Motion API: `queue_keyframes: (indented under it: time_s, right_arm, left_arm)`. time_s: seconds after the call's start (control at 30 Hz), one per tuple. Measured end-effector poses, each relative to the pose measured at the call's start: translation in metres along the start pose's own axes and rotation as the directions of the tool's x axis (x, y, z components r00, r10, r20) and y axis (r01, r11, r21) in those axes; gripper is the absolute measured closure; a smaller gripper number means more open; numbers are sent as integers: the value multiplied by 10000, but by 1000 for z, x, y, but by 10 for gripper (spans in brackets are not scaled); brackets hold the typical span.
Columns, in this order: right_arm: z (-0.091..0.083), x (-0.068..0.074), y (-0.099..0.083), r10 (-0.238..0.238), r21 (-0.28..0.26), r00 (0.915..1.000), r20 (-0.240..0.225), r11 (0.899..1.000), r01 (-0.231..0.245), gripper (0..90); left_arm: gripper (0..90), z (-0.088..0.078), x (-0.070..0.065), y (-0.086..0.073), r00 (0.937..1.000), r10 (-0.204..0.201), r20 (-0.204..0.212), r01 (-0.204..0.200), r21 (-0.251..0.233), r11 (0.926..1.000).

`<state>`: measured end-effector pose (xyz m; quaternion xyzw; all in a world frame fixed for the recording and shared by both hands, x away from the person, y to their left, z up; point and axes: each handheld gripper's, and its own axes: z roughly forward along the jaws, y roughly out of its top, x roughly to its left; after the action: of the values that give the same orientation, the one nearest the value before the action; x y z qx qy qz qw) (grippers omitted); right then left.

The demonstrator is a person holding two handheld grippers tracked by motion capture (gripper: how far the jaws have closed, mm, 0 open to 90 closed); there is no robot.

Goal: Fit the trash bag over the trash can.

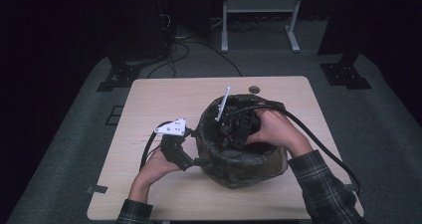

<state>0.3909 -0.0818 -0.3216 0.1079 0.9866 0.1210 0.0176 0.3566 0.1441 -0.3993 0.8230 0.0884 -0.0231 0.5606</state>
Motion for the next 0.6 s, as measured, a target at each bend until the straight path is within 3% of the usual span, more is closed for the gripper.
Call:
queue_keyframes:
  time_s: [0.13, 0.33, 0.47, 0.6]
  right_arm:
    - [-11, 1, 1, 182, -620, 9998, 45, 9979, -179, 100]
    - [-28, 4, 16, 41, -1458, 9995, 303, 9893, 4, 99]
    - [-20, 1, 28, 10, -1685, 10000, 73, 9857, 2, 100]
    - [-5, -2, 34, 103, -1466, 9999, -18, 9891, -104, 100]
  left_arm:
    - [0, 0, 0, 0, 10000, -43, -4, 43, -67, 10000]
    - [0, 0, 0, 1, 10000, 17, -17, -17, 1, 10000]
    - [0, 0, -1, 1, 10000, 14, 2, -14, -27, 10000]
    - [0, 0, -1, 1, 10000, 36, 20, -36, -15, 10000]
